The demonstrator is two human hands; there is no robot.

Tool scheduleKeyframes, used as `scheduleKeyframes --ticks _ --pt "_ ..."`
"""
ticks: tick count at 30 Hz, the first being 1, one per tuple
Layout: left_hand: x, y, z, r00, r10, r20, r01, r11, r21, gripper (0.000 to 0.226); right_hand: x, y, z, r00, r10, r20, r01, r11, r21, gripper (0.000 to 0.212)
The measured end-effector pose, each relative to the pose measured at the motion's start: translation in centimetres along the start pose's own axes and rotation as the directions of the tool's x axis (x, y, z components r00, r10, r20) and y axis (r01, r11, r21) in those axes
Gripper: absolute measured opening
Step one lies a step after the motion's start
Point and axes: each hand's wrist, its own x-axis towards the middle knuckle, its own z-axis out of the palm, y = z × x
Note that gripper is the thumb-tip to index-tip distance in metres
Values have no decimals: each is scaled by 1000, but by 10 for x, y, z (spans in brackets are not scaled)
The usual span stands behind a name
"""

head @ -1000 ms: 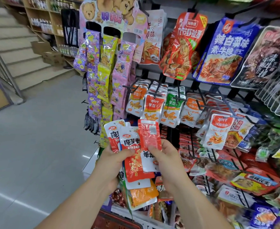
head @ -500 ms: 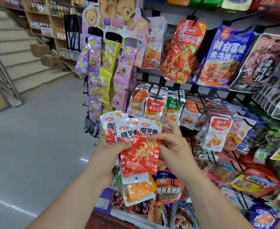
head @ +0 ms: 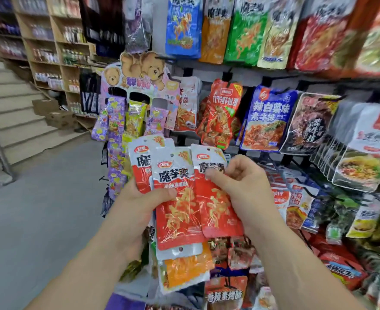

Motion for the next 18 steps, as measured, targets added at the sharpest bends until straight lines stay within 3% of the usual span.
scheduleKeyframes --ticks 1,3,5,8,12,16,18 --pt "4 8 5 1000 23 0 -23 1000 1 52 5 -9 -2 1000 6 13 -7 999 52 32" --pt "12 24 16 998 64 1 -64 998 -10 40 16 -26 -10 998 19 57 -28 989 148 57" --pt "19 42 27 994 107 20 -106 994 -34 44 24 -47 -24 996 -32 82 24 996 91 79" --pt "29 69 45 983 171 73 -168 985 -39 50 34 -80 -47 986 -138 91 145 987 -74 57" --pt "48 101 69 954 268 133 -268 963 -15 53 58 -115 -80 972 -221 -79 217 975 -57 9" --pt "61 124 104 921 333 203 -331 943 -46 37 84 -159 -114 922 -334 -195 309 939 -151 6" --pt "69 132 123 902 367 227 -369 929 -36 35 106 -183 -131 876 -404 -263 343 906 -247 20"
